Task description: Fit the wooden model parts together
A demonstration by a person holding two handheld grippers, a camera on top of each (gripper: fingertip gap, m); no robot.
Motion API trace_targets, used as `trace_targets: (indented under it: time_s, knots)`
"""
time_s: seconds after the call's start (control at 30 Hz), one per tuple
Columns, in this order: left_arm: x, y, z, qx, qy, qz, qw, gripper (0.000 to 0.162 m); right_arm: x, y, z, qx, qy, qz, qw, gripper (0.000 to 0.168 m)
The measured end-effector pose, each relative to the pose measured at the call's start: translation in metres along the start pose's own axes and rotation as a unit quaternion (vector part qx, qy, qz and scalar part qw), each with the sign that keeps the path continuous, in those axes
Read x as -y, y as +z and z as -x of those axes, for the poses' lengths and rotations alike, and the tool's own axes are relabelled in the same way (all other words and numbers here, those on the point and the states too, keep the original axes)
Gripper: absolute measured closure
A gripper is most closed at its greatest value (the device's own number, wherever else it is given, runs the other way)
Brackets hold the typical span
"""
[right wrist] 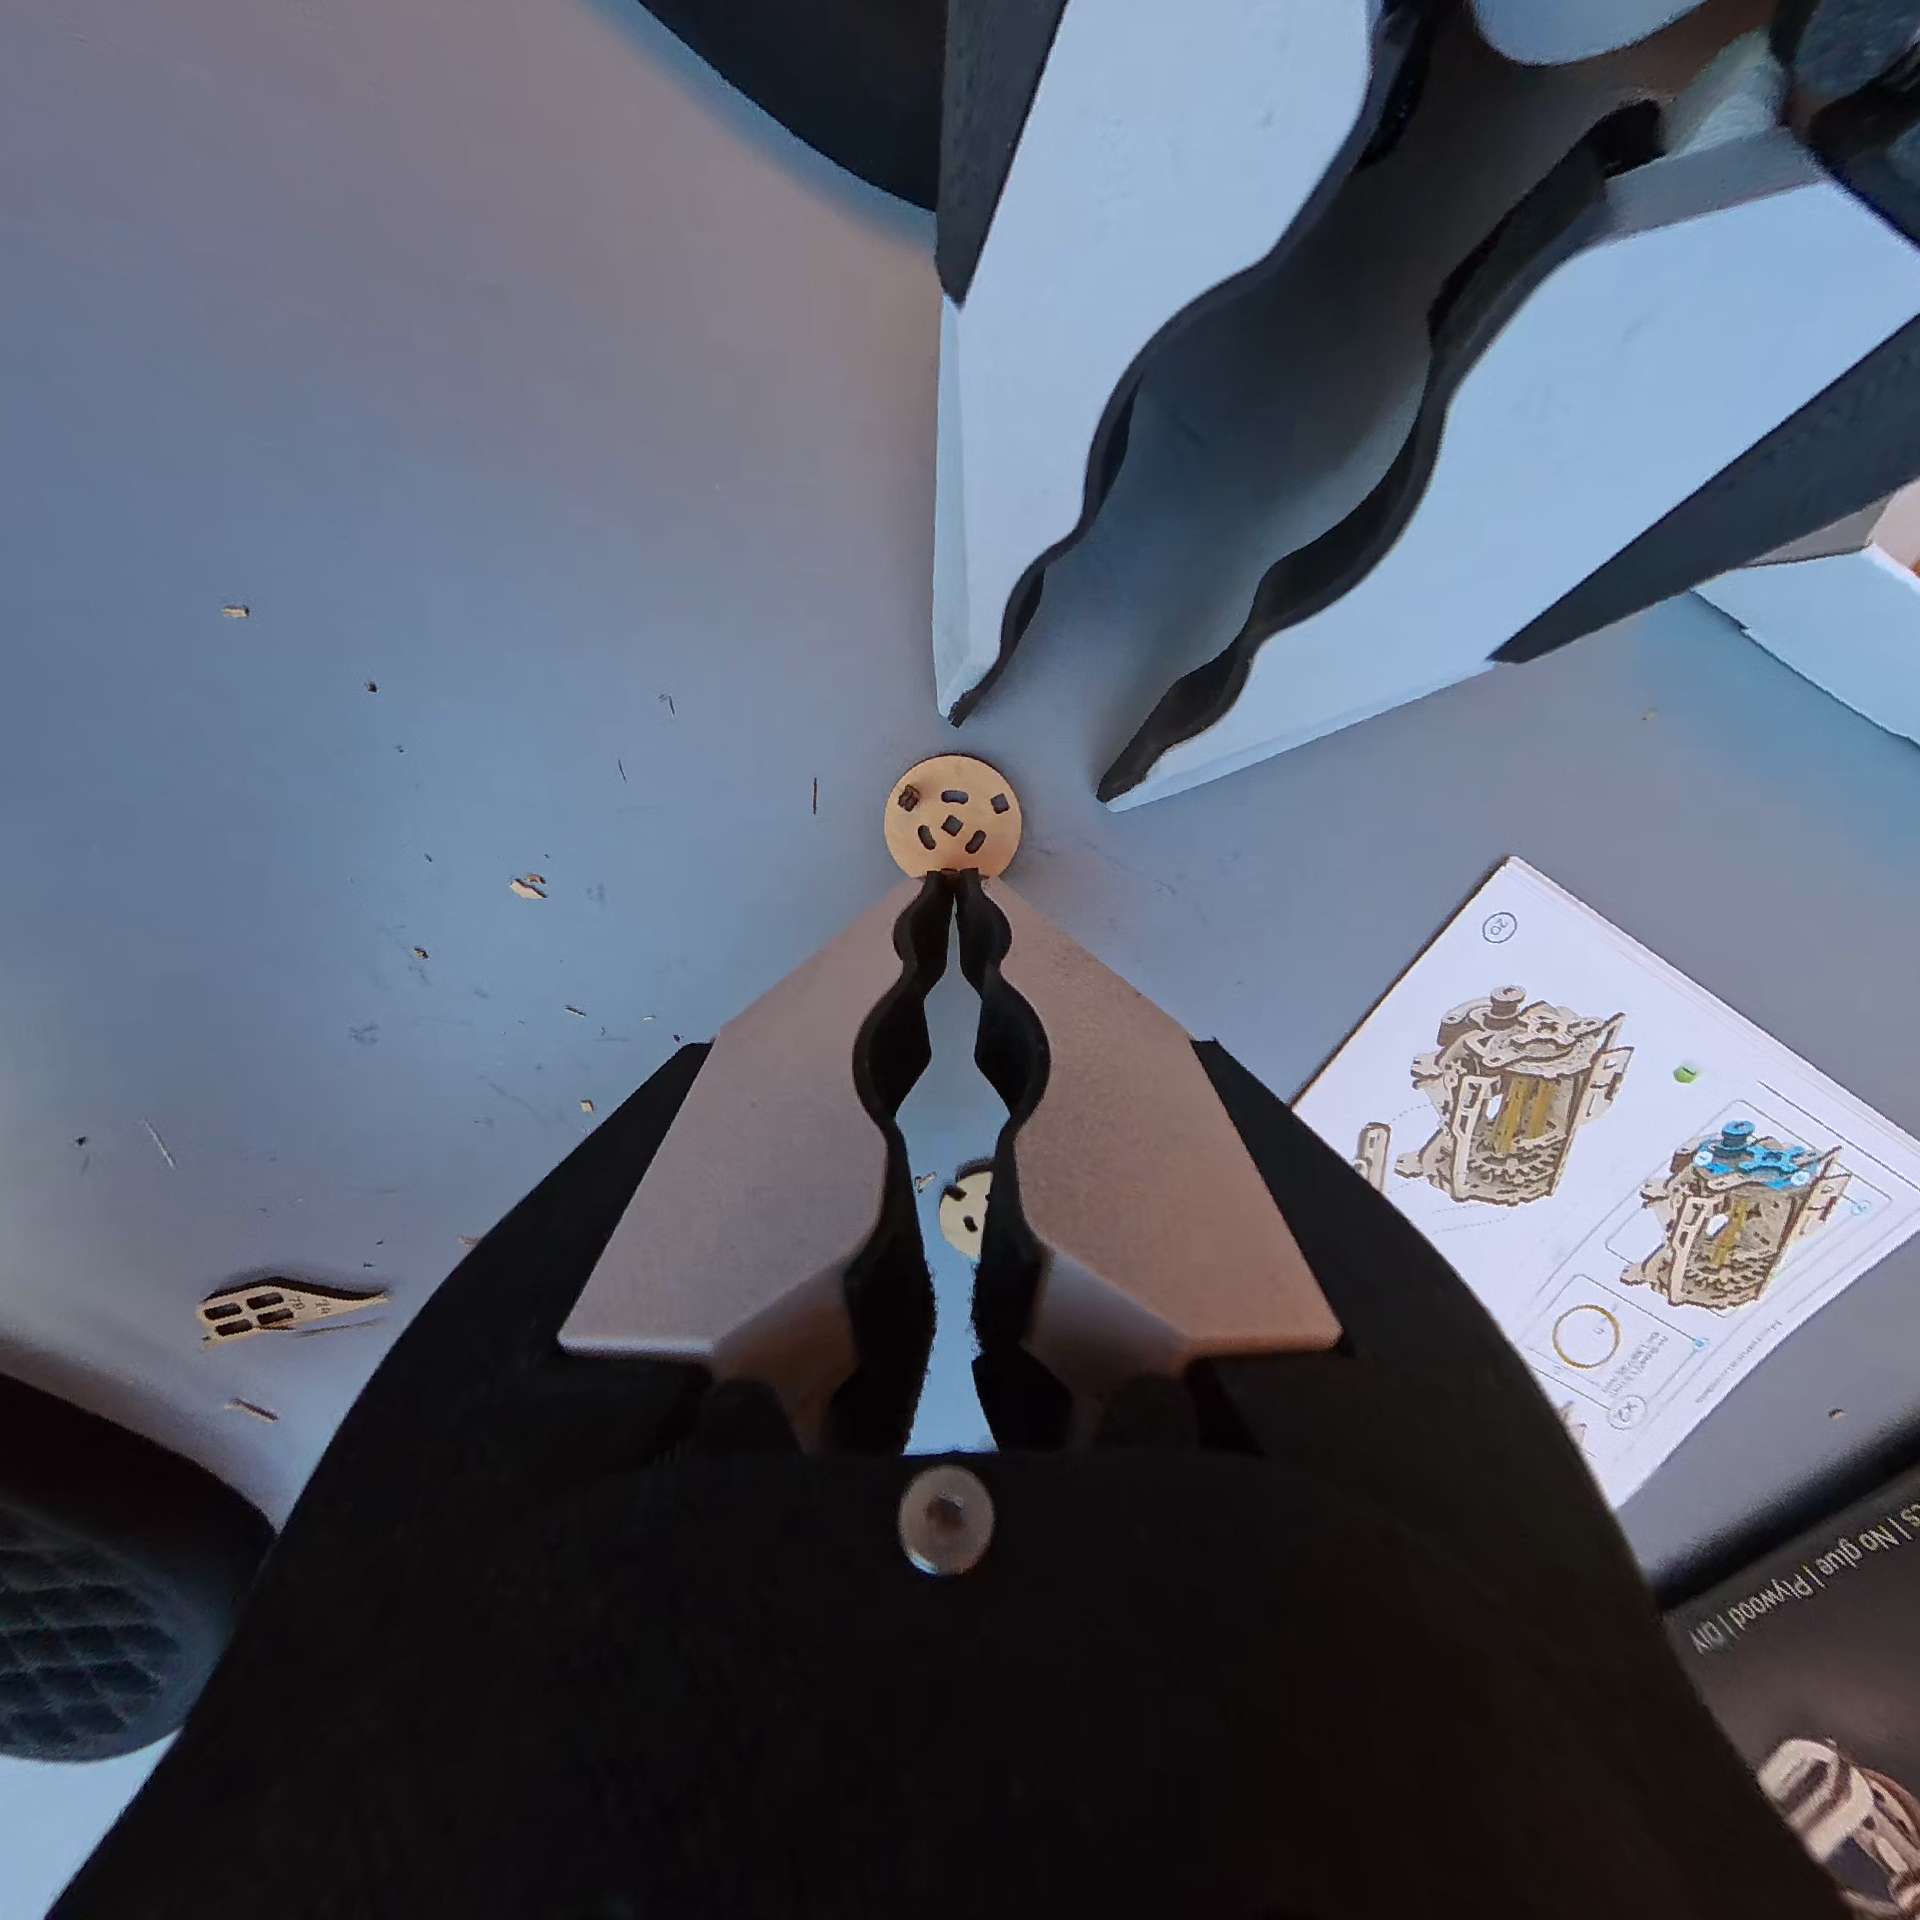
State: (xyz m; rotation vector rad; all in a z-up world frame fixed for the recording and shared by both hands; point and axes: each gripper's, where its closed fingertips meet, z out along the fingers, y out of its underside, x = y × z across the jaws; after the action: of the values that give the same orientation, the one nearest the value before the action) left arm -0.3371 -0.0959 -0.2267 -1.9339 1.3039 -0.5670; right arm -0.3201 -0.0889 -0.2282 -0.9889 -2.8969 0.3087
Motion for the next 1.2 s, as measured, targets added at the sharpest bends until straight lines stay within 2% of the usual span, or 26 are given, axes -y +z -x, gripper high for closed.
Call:
trace_targets:
  time_s: [0.1, 0.3, 0.7, 0.93, 1.07, 1.13, 1.2]
  knots:
    - [0.0, 0.0, 0.0, -0.001, -0.001, 0.0, 1.0, 0.135, 0.0, 0.0, 0.0, -0.017, -0.012, 0.022, 1.0, 0.167]
    - [0.0, 0.0, 0.0, 0.0, 0.001, 0.0, 1.0, 0.135, 0.0, 0.0, 0.0, -0.021, -0.005, 0.007, 1.0, 0.167]
    - [0.0, 0.0, 0.0, -0.002, -0.001, 0.0, 1.0, 0.135, 0.0, 0.0, 0.0, -0.055, -0.024, 0.033, 0.998, 0.167]
    - [0.0, 0.0, 0.0, 0.0, -0.001, 0.0, 1.0, 0.136, 0.0, 0.0, 0.0, -0.041, -0.018, 0.046, 0.998, 0.167]
    - [0.0, 0.0, 0.0, -0.002, -0.001, 0.0, 1.0, 0.135, 0.001, 0.0, -0.001, -0.051, 0.002, 0.009, 0.999, 0.166]
    - [0.0, 0.0, -0.001, -0.003, -0.002, 0.0, 1.0, 0.135, 0.003, -0.002, 0.0, -0.062, 0.012, -0.017, 0.998, 0.154]
    - [0.0, 0.0, -0.001, -0.002, 0.0, 0.0, 1.0, 0.134, 0.008, -0.011, -0.002, -0.078, 0.028, -0.061, 0.995, 0.155]
